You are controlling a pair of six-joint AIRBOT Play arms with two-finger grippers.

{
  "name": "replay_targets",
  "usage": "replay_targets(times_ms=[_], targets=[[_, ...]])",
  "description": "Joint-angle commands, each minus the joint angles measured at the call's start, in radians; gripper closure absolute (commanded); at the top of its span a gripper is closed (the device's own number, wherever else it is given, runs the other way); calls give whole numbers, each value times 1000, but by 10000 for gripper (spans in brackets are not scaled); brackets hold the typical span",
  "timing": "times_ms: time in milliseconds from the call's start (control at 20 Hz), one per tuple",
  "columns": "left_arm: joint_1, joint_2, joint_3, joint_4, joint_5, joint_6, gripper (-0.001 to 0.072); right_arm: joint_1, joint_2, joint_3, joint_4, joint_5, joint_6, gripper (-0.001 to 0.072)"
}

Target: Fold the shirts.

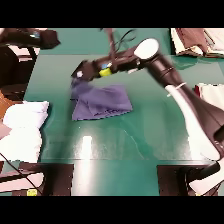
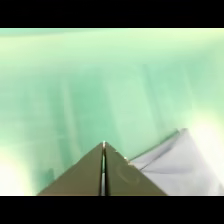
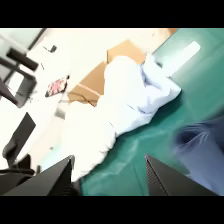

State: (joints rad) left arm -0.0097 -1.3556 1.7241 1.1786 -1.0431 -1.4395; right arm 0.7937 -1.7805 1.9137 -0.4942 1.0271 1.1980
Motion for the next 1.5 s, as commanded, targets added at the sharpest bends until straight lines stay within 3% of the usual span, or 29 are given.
replay_targets(times_ms=[0, 200, 400, 450, 500, 550, 850, 1100, 1150, 1200, 1300, 1450], targets=[[63, 66, 0, 27, -47, 1, 684, 15, -42, 0, -45, 6, -35, 203], [38, 65, -1, 22, -84, 8, 684, -158, 11, -37, -243, 190, 74, 203], [-22, 65, -1, 19, -82, 23, 684, -370, 114, -288, -352, 215, 139, 200], [-41, 65, -1, 19, -80, 35, 684, -420, 130, -352, -352, 212, 142, 190], [-60, 65, -1, 19, -73, 35, 684, -465, 134, -410, -341, 213, 147, 100], [-77, 65, -1, 19, -67, 35, 684, -497, 128, -455, -324, 213, 148, 64], [-109, 63, -19, 19, -42, 35, 684, -479, -24, -518, -175, 205, 119, 64], [-109, 63, -47, 18, -56, 35, 684, -342, -162, -368, -145, 202, 117, 66], [-109, 63, -47, 16, -58, 34, 684, -324, -183, -328, -145, 197, 117, 113], [-109, 63, -47, 16, -60, 34, 684, -309, -206, -286, -145, 194, 117, 244], [-109, 63, -47, -3, -77, 34, 685, -297, -231, -211, -165, 198, 117, 703], [-121, 63, -47, -50, -94, 35, 685, -352, -196, -132, -174, 208, 127, 696]])
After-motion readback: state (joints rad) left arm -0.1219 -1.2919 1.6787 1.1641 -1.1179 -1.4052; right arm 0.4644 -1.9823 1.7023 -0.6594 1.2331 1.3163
